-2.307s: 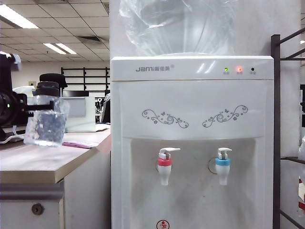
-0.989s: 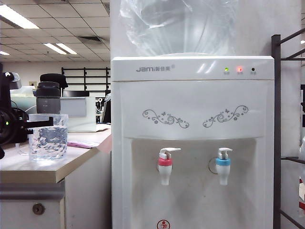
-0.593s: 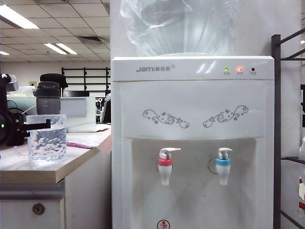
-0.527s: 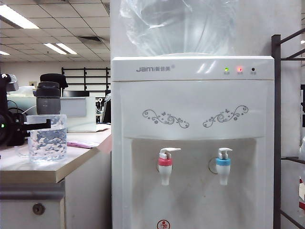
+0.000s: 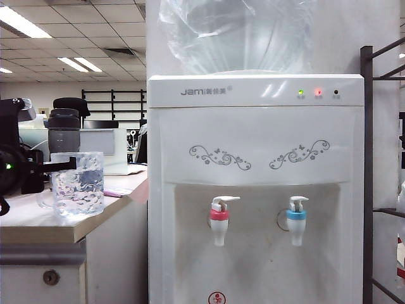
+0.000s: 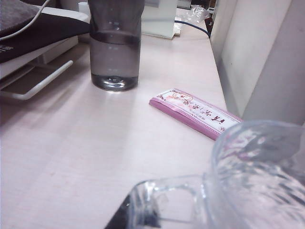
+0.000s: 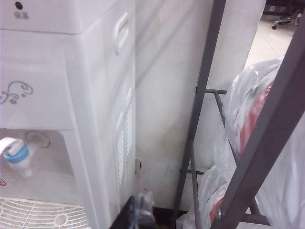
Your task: Pick up the plastic mug from the left desk, go to the hot water outlet of the water dispenser, press the vertical switch to get some water, then put the mug back on the desk.
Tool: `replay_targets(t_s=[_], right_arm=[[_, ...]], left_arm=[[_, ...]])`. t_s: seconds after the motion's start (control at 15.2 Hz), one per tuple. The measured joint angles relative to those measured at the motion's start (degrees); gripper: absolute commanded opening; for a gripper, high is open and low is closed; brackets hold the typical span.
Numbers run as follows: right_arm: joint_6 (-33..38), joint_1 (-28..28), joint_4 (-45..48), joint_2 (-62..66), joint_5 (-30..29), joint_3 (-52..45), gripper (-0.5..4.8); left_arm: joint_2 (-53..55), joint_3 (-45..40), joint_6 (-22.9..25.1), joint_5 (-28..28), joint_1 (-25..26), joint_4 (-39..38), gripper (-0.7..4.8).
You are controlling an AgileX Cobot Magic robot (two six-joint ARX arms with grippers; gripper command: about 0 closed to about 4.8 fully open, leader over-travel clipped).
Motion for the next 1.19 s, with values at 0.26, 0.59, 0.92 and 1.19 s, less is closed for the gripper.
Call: replay_targets(t_s=[0.26, 0.59, 0.92, 1.19], right_arm=[[0.0, 0.0, 0.0, 0.0, 0.0, 0.0, -0.05], [0.0, 0.0, 0.0, 0.0, 0.0, 0.0, -0.05], [0.0, 0.0, 0.0, 0.0, 0.0, 0.0, -0.05], [0.0, 0.0, 0.02, 0.0, 0.0, 0.0, -0.05]], left_arm=[[0.0, 0.07, 0.07, -2.34, -0.17, 0.0, -0.06], [0.02, 0.0, 0.04, -14.43, -0.15, -0.02, -0.06], [0.02, -0.02, -0.02, -20.0, -0.13, -0.04, 0.14], [0.11, -0.22, 0.57, -20.13, -0.11, -1.42, 2.1]])
